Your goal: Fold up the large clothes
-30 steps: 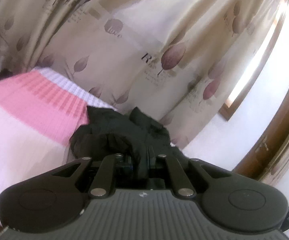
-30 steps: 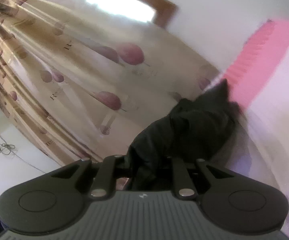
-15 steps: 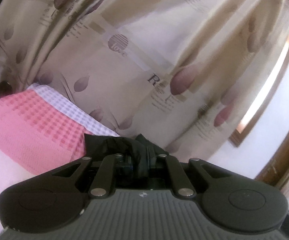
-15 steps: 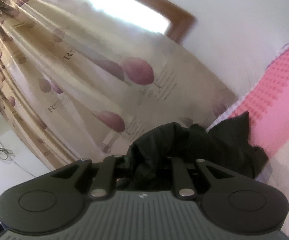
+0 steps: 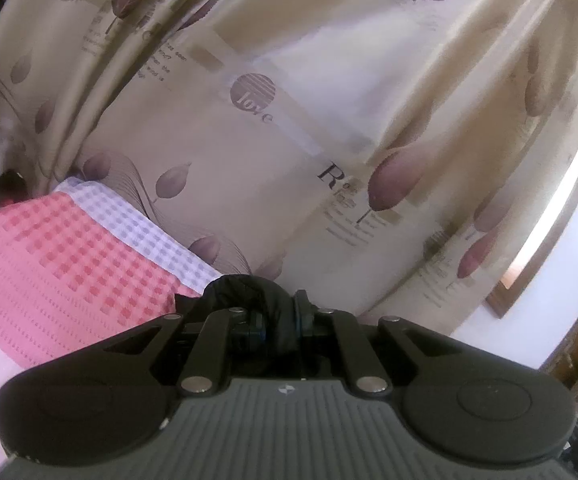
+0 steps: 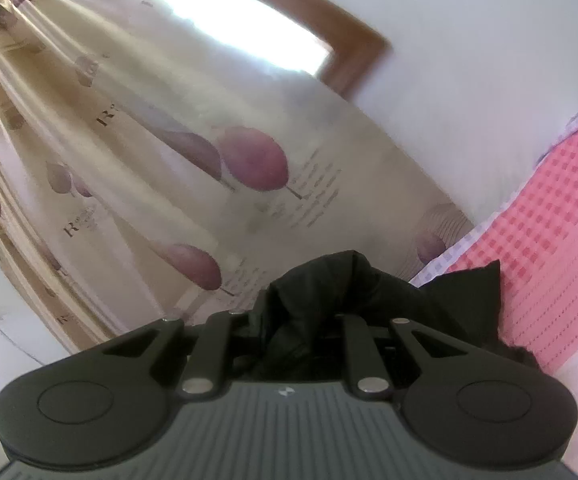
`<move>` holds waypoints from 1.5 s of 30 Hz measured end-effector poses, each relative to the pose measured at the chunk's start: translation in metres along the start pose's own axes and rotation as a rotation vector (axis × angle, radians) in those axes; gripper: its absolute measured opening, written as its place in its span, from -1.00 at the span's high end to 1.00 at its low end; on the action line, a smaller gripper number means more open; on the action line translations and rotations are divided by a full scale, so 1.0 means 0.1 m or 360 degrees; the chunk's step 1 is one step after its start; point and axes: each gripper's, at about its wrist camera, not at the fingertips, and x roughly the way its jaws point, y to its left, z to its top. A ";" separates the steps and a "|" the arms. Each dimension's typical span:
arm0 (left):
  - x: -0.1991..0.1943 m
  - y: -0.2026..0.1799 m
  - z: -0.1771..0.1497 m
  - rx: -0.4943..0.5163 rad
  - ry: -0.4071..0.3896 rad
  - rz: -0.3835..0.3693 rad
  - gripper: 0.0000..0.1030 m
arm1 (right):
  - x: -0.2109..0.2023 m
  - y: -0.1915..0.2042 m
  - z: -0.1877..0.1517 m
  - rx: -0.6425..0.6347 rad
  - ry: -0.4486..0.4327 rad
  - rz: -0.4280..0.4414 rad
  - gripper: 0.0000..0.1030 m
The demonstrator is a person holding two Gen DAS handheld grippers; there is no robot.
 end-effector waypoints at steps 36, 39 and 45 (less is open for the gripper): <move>1.39 0.09 -0.11 0.0215 0.0045 0.0257 0.63 | 1.30 -0.92 0.11 0.0167 0.0037 -0.0333 0.65; 1.46 0.09 -0.15 0.0261 0.0051 0.0290 0.62 | 1.36 -0.98 0.07 0.0161 0.0044 -0.0359 0.63; 1.59 0.14 -0.20 0.0294 0.0089 0.0334 0.52 | 1.51 -1.01 0.04 0.0066 0.0083 -0.0395 0.21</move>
